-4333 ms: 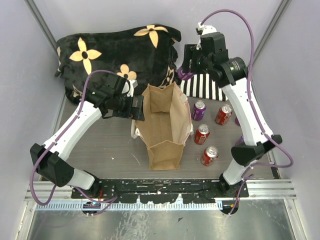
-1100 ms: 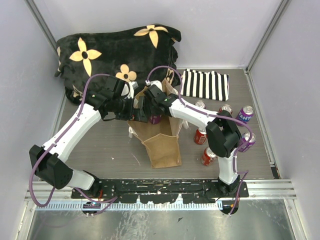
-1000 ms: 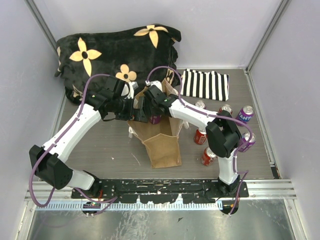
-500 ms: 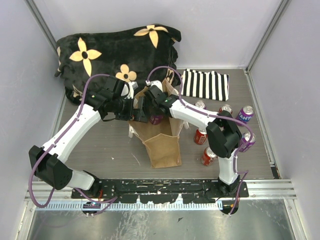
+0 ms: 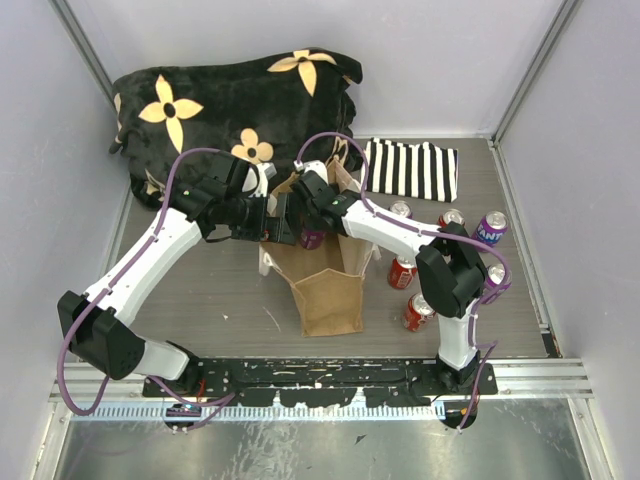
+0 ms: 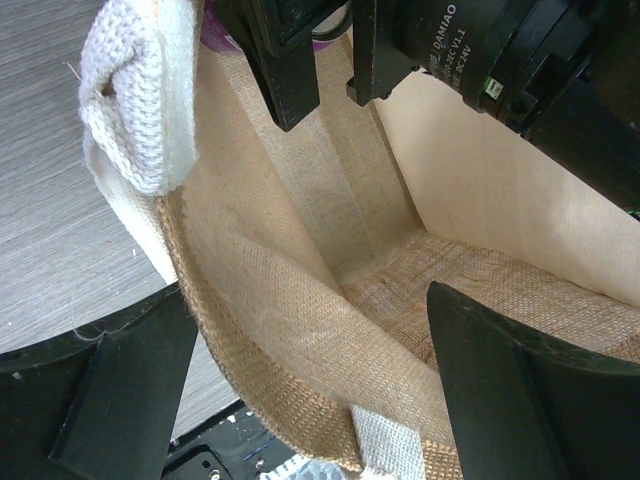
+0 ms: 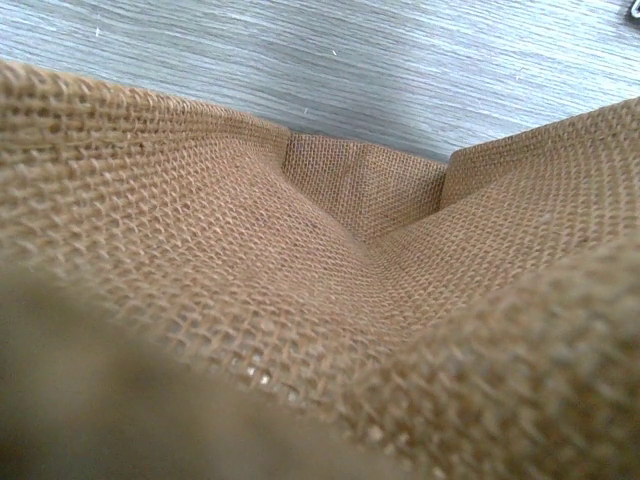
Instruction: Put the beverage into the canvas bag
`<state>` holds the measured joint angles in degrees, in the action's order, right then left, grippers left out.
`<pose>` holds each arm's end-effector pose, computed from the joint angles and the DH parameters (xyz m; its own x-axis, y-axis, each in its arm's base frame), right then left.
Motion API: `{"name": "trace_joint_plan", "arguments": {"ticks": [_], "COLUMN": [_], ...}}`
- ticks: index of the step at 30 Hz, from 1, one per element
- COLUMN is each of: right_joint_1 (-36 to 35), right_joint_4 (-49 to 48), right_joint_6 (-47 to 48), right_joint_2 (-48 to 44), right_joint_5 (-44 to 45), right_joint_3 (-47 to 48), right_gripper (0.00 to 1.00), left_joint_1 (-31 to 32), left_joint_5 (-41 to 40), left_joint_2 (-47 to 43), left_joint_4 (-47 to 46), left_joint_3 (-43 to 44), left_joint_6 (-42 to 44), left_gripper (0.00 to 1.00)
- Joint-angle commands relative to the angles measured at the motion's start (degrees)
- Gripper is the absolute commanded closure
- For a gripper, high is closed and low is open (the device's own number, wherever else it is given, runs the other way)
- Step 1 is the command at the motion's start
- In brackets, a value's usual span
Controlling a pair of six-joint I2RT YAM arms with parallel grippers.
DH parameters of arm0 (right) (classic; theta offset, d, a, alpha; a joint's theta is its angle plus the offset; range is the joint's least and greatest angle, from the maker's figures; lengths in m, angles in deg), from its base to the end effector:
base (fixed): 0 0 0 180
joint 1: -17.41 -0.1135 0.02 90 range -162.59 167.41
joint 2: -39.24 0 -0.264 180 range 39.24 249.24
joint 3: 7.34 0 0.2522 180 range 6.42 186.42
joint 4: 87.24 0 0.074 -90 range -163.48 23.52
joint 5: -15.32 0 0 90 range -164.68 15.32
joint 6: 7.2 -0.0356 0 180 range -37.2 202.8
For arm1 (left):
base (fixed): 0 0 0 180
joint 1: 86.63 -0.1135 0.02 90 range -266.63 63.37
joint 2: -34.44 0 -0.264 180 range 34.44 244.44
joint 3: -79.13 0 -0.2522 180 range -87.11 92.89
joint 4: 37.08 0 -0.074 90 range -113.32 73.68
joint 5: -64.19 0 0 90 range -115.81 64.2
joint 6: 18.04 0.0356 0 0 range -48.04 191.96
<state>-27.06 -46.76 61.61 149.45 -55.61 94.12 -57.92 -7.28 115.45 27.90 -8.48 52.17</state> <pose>0.3155 0.2935 0.2414 -0.6882 -0.1969 -0.6983 -0.2800 0.9600 0.0053 0.2489 -0.1492 0.3373 -0.8745 0.1129 -0.4718 0.3452 0.8281 -0.4416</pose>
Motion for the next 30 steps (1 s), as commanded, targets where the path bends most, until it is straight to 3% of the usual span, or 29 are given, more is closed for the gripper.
{"name": "trace_joint_plan", "arguments": {"ticks": [1,8,18,30], "right_joint_1": [0.03,-0.01,-0.06,-0.01], "right_joint_4": [1.02,-0.24,-11.37,-13.25], "right_joint_6": [-0.16,0.33,2.12,2.47], "right_joint_2": [-2.03,-3.08,-13.53,-21.9], "right_joint_5": [-0.17,-0.65,1.63,6.71], "right_joint_3": [-0.88,-1.34,-8.31,-9.0], "right_gripper": [0.15,0.17,0.16,0.15], "left_joint_1": [-0.05,-0.06,0.1,1.31], "left_joint_5": [0.65,0.67,1.13,3.78], "left_joint_2": [-1.35,-1.26,-0.87,-0.62], "left_joint_4": [-1.66,-1.65,-2.04,-2.44], "left_joint_3": [-0.76,-0.85,-0.87,-0.44], "left_joint_6": [0.01,0.1,0.39,1.24], "left_gripper": [0.0,0.0,0.0,0.0]}}
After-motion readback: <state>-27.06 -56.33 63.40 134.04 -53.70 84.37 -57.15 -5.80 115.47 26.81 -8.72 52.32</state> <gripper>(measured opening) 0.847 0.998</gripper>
